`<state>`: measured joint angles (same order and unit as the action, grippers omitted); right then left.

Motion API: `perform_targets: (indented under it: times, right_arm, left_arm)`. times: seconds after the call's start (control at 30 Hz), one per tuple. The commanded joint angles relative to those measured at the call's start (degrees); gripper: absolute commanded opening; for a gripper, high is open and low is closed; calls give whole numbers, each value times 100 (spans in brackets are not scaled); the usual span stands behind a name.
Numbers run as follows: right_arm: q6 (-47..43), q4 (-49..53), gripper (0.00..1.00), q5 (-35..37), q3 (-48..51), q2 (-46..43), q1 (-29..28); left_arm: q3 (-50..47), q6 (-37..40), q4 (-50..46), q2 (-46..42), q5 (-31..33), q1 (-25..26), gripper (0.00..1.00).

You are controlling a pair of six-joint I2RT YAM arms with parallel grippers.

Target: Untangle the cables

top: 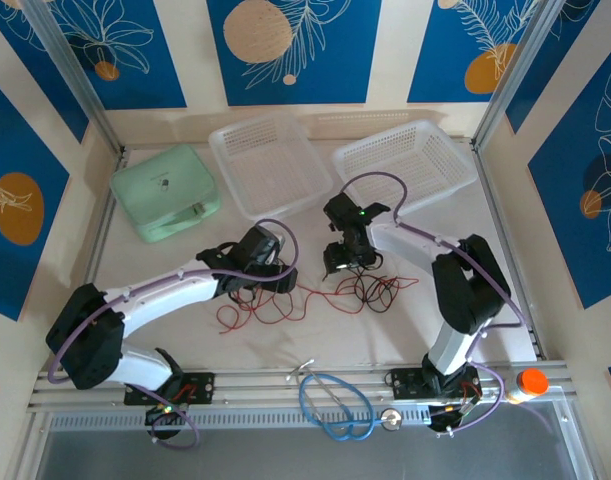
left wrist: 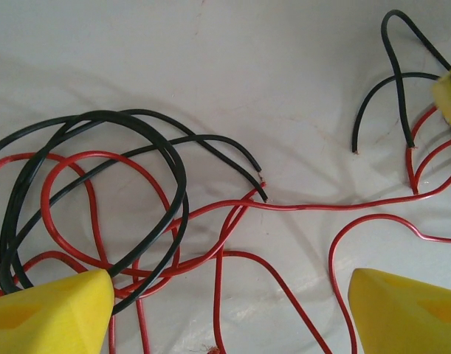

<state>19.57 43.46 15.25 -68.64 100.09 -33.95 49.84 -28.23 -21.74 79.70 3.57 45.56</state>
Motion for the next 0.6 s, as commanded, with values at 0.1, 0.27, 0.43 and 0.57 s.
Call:
perform_targets:
  times: [0.1,0.27,0.43,0.57]
  right_arm:
    - [-634,-415,67,364,-374,781,141]
    - [-778,-587,66,464,-568,1065,305]
    - [-918,-630,65,375,-769,1359,407]
    - [-899,-512,62,444,-882,1463,408]
  left_arm:
    - [8,-60,-138,-237,82,38,83]
    - [-40,-94,-137,-380,60,37,83]
    - [-41,-78,-243,-479,107,41,83]
    - [-63,-104,-298,-573,161,36,83]
